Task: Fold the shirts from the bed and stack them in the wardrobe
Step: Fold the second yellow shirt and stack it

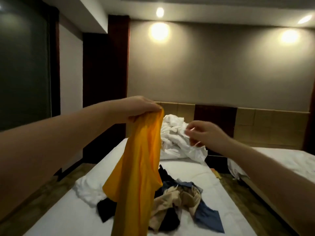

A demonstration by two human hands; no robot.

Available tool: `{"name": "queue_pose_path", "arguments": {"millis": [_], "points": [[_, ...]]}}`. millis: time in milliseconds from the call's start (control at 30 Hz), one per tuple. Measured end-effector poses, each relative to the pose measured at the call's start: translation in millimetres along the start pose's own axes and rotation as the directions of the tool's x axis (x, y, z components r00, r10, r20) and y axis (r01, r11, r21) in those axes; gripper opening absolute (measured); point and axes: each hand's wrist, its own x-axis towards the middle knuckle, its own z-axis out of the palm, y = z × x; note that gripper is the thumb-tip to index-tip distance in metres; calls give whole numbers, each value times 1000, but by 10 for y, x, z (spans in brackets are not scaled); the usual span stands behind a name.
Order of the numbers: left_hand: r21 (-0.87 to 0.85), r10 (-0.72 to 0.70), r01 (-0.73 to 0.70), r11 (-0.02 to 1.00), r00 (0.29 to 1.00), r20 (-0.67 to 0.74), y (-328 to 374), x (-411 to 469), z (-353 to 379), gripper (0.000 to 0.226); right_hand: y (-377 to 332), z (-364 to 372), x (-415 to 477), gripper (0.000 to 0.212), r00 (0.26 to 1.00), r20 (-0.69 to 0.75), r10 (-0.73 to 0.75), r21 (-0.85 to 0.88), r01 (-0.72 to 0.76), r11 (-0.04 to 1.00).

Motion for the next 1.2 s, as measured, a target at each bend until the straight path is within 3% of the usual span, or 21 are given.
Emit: {"name": "queue_pose_path", "arguments": {"millis": [100,200,333,467,533,633,733,833,900,967,1033,1100,1200], "points": [[88,30,-31,996,1000,10,15,-34,79,31,65,608,-109,13,989,145,-27,0,27,1000],[147,34,-37,989,999,25,-47,-52,124,20,174,1045,-170,22,980,197,16,17,-20,1000],[254,3,-31,967,994,109,-174,-66,83,17,415,1327,-138,53,971,226,82,-21,-79,997],[358,-3,-33,933,995,97,-318,0,-1,11,758,1374,-77,14,937,302,174,-266,-93,960],[558,10,-21,830,1000,23,-458,53,-40,17,918,1270,-60,3,920,302,251,-328,-147,933],[781,36,-22,624,999,-1,-701,101,-102,24,1065,971,-16,11,919,242,312,-281,-241,929],[832,12,-16,555,1000,12,-890,152,-117,16,1073,681,16,5,933,171,318,-195,-284,939],[850,22,21,527,999,-39,-1004,218,-110,13,960,441,53,24,934,171,315,-142,-293,946],[834,21,50,549,997,-73,-1036,266,-94,18,879,286,64,34,941,138,310,-104,-297,949],[760,-30,57,648,998,-49,-1018,291,-43,25,822,155,55,30,956,48,290,-58,-287,956],[566,-105,59,822,993,49,-998,306,-17,27,799,49,41,27,955,-39,294,58,-292,955],[309,-111,64,949,984,136,-980,255,-44,21,784,-40,-7,25,948,-17,317,208,-307,929],[-46,-80,86,995,991,109,-950,153,-48,12,772,-150,-104,16,916,118,384,446,-394,803]]}}
